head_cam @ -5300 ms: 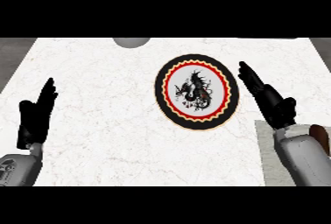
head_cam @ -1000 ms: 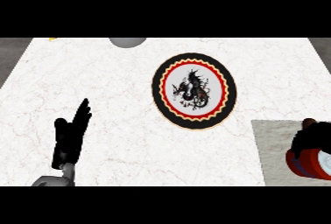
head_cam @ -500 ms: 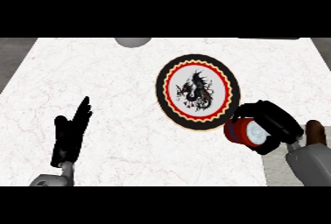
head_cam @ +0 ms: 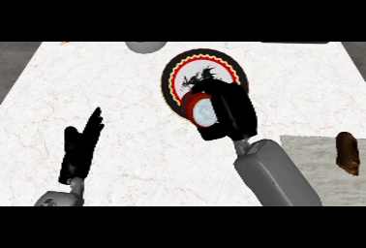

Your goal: Pick the can from the placemat and place it in the plate

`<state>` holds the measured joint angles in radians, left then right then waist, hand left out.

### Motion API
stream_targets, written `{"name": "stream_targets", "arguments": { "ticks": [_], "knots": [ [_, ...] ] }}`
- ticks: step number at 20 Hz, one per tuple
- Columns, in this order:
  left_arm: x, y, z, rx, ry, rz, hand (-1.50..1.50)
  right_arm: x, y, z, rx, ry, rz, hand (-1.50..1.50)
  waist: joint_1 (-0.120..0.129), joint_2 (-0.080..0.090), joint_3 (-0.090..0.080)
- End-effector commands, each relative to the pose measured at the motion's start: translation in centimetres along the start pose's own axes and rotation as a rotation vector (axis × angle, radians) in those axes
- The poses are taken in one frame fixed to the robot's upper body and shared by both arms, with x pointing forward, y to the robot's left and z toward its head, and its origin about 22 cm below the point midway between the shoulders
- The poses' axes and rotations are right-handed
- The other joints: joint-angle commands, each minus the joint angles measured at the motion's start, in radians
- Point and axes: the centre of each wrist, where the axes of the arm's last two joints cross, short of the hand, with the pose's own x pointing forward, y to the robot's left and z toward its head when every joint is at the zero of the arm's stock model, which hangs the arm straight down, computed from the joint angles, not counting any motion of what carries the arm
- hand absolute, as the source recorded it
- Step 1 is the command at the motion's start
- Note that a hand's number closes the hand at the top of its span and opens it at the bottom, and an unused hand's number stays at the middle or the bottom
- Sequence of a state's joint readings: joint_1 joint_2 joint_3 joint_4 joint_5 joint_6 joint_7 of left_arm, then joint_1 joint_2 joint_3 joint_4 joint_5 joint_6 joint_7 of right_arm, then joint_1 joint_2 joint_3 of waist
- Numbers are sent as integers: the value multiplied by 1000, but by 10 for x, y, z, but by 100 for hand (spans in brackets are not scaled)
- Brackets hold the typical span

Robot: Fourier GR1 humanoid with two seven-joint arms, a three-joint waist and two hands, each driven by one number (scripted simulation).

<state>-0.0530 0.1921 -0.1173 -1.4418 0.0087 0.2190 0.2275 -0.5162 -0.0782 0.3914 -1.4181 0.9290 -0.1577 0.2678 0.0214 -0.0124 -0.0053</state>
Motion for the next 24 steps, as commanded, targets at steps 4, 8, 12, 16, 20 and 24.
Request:
{"name": "stream_targets", "arguments": {
  "ticks": [4, 8, 12, 16, 20, 24],
  "knots": [
    [7, 0, -7, 3, -16, 14, 0, 82, -8, -20, -165, 223, 50, 150, -6, 10, 4],
    [8, 4, -8, 26, -14, 1, 0, 86, -17, -53, -165, 290, 63, 150, -7, 13, 5],
    [-10, 9, -6, 19, -13, 4, 0, 39, 5, -68, -163, 340, 63, 150, -9, 17, 5],
    [1, -8, 7, 17, -21, 12, 0, 28, 12, -83, -112, 372, 107, 150, -3, 15, 5],
    [3, 8, 4, 3, 1, 9, 0, -10, -1, -86, -42, 398, 115, 150, -11, 14, 5],
    [-2, -1, -7, 11, -25, 7, 0, -30, 12, -99, 98, 461, 58, 150, 0, 21, 5]
  ]
}}
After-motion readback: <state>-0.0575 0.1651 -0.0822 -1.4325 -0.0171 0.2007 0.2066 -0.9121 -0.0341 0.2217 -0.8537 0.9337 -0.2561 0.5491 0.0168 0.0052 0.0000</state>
